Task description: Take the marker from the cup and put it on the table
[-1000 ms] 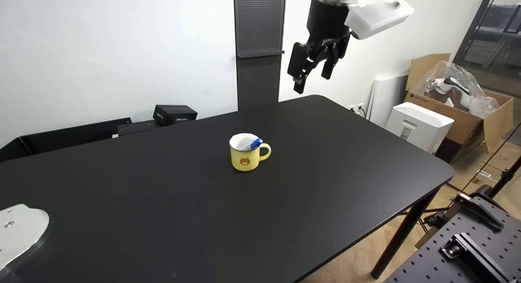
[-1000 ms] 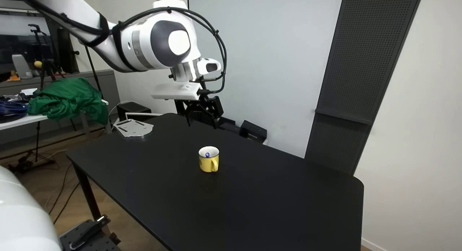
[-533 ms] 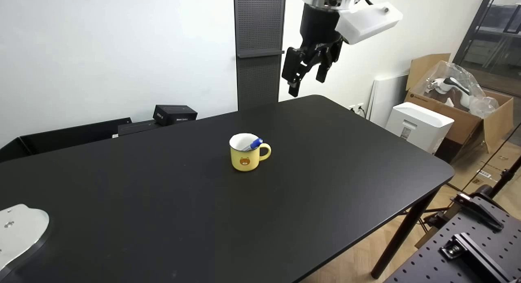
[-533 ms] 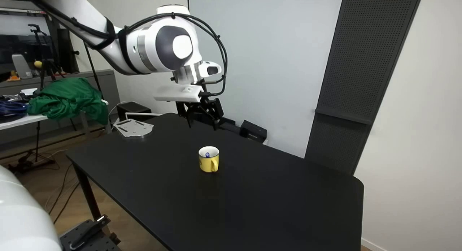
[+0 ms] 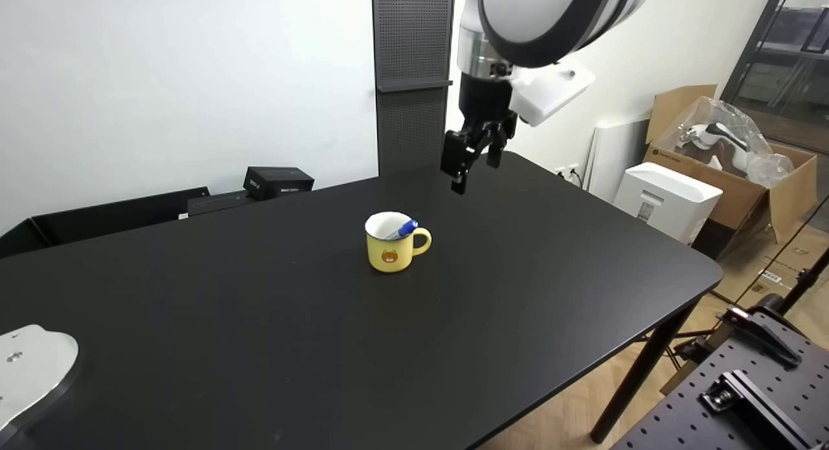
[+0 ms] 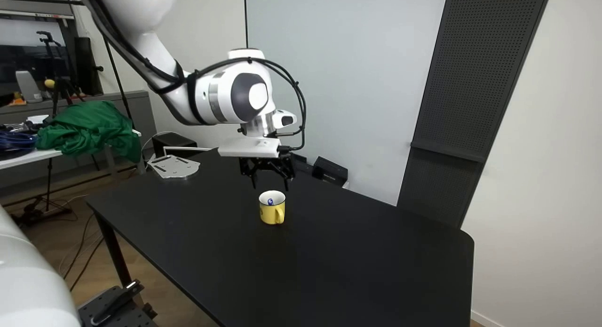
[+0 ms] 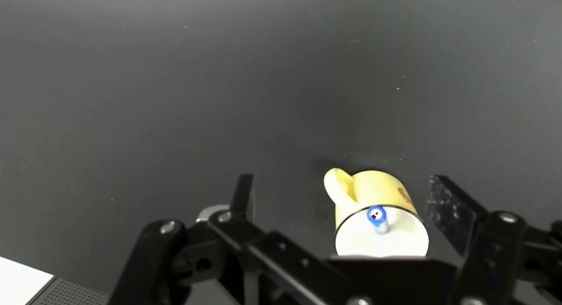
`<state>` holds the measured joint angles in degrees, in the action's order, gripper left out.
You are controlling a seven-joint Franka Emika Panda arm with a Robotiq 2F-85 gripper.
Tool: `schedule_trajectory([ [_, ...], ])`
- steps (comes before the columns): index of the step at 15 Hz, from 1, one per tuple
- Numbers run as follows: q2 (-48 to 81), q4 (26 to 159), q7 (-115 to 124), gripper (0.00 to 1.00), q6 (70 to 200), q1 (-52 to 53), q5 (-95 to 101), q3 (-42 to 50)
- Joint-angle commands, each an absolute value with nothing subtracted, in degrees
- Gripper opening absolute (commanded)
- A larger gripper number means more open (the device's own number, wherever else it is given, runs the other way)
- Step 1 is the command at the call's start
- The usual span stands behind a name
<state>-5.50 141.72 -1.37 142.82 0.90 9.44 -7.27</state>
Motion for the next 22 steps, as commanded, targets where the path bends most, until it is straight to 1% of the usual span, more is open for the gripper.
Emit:
schedule_trajectory([
  [1, 3.5, 135.5, -4.7, 1.0, 143.4, 2.3, 8.9, -6.1],
  [10, 15.6, 125.3, -14.6, 1.0, 145.0, 4.6, 4.3, -8.3],
  [17, 21.0, 120.7, -18.0, 1.0, 144.3, 3.8, 2.2, -8.9],
  [18, 21.5, 120.3, -18.2, 0.75, 144.3, 3.7, 2.4, -8.8],
  [19, 22.0, 119.9, -18.2, 0.74, 144.2, 3.7, 2.5, -8.7],
  [20, 22.3, 119.6, -18.3, 0.68, 144.2, 3.5, 2.4, -8.8],
  [21, 22.6, 119.4, -18.4, 0.6, 144.2, 3.4, 2.4, -8.8],
  [22, 22.8, 119.2, -18.4, 0.53, 144.2, 3.3, 2.3, -8.8],
])
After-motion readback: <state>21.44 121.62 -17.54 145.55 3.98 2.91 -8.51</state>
